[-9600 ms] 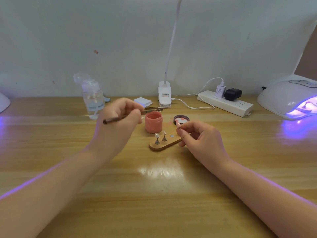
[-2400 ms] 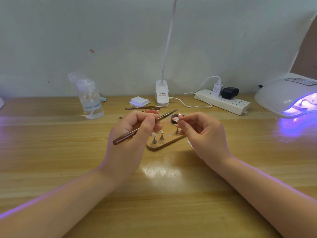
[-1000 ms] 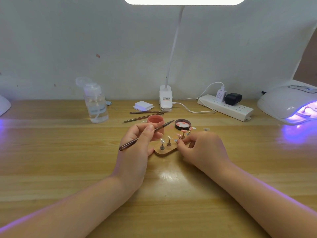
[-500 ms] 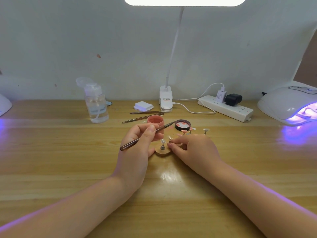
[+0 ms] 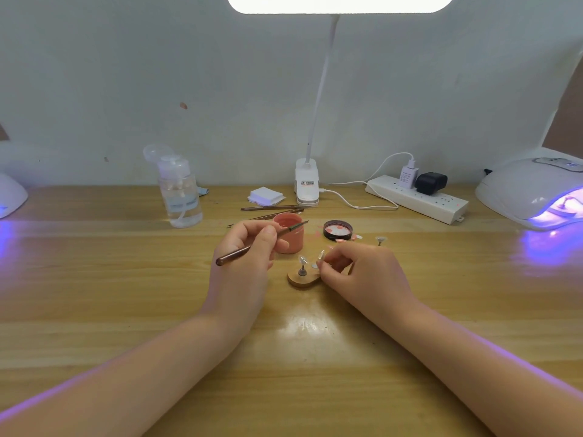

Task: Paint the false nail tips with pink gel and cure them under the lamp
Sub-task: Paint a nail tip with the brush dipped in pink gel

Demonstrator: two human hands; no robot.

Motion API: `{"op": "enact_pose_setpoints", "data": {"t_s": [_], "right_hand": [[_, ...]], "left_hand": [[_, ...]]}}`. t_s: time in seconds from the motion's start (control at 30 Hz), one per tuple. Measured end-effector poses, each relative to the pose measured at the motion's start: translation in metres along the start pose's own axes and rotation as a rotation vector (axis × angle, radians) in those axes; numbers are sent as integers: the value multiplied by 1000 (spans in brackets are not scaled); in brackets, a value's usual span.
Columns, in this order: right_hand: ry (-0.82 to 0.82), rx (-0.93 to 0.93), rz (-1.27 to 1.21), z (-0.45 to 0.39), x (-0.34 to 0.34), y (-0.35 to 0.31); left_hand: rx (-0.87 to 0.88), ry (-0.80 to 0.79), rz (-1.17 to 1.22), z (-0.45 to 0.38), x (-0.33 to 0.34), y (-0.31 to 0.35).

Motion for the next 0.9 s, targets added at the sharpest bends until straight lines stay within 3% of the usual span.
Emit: {"op": "enact_pose_setpoints", "data": {"t_s": [0.43,0.67,0.9], "right_hand": [[10,13,-82,-2,-1,7],[-105,1,128,-7,10,-1],[82,43,206,-3,-7,7]], "left_hand": [[130,-23,-170,-12,-5,14],[146,-3,-180,-17,-6,12],[141,23,-205,-22,-12,12]]}}
Point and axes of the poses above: each hand's wrist, its own z-axis away from the middle knuckle, its own x-axis out of the palm, y = z × x, the point moved 7 cm from there along -z, towards the middle knuckle, and after that the axes turned 10 degrees about x, right-handed, at the moved point
